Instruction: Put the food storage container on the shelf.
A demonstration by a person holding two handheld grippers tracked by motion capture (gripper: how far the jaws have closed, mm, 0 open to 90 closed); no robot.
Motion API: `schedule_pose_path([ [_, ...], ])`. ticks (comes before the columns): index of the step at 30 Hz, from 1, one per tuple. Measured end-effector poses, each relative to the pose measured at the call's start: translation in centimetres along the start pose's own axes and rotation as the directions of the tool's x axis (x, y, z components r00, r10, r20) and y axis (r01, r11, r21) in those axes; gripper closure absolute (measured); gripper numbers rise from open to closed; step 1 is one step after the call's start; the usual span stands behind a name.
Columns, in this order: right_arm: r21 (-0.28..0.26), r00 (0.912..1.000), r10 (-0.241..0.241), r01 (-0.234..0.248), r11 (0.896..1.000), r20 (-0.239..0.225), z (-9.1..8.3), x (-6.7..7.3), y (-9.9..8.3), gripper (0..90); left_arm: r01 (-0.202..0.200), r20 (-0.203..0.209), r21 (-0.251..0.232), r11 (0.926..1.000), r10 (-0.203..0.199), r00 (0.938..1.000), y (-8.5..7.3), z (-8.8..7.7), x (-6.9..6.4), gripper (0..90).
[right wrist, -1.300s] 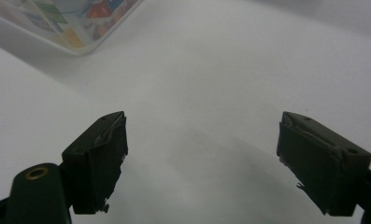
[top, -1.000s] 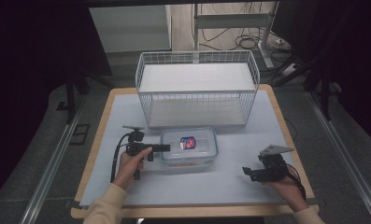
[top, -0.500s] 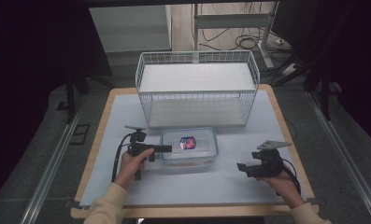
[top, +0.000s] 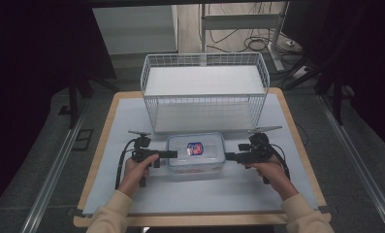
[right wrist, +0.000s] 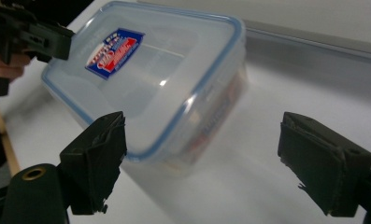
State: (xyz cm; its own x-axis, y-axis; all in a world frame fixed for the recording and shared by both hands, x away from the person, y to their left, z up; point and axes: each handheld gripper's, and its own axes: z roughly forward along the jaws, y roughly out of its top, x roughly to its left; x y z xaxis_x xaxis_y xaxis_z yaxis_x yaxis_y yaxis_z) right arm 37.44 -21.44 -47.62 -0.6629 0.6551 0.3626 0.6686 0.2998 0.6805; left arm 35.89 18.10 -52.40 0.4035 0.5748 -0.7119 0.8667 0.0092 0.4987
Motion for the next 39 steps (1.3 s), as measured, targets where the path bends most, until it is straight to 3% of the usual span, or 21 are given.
schedule_pose_path([
  [8, 0.018, 0.9957, 0.074, -0.073, 0.997, -0.055, 2.5, -1.1, 1.4, 13.4, -0.001, 0.001, -0.002, 1.0000, 0.001, 1.0000, 0.0, 0.0, 0.0, 31.5],
  [19, 0.075, 0.9930, 0.084, -0.078, 0.994, -0.083, 4.5, -1.0, 1.9, 13.5, 0.000, -0.002, -0.009, 1.0000, 0.000, 1.0000, -0.1, 0.0, -0.1, 31.5],
  [24, 0.086, 0.9826, 0.133, -0.123, 0.989, -0.130, 5.0, -1.4, 1.8, 15.1, 0.000, -0.003, -0.010, 0.9999, 0.000, 1.0000, -0.1, 0.0, -0.1, 31.5],
  [25, 0.099, 0.9741, 0.157, -0.143, 0.985, -0.162, 5.3, -1.4, 1.7, 17.3, 0.000, -0.004, -0.011, 0.9999, 0.000, 1.0000, -0.1, 0.0, -0.1, 31.5],
  [28, 0.108, 0.9695, 0.179, -0.163, 0.981, -0.167, 5.3, -1.4, 1.7, 18.4, 0.000, -0.005, -0.012, 0.9999, 0.000, 1.0000, -0.1, 0.0, -0.1, 31.5],
  [31, 0.101, 0.9652, 0.202, -0.187, 0.977, -0.166, 4.7, -1.5, 1.7, 30.3, -0.006, -0.001, -0.015, 0.9999, 0.006, 1.0000, -0.2, 0.0, -0.1, 31.6],
  [36, 0.086, 0.9504, 0.234, -0.221, 0.972, -0.205, 3.9, -2.1, 1.4, 39.3, -0.023, -0.011, -0.026, 0.9994, 0.023, 0.9997, -0.5, -0.3, -0.6, 34.2],
  [39, 0.074, 0.9526, 0.221, -0.210, 0.975, -0.209, 3.5, -2.0, 1.3, 41.8, -0.037, -0.012, -0.046, 0.9983, 0.036, 0.9993, -0.8, -0.6, -0.9, 36.5],
])
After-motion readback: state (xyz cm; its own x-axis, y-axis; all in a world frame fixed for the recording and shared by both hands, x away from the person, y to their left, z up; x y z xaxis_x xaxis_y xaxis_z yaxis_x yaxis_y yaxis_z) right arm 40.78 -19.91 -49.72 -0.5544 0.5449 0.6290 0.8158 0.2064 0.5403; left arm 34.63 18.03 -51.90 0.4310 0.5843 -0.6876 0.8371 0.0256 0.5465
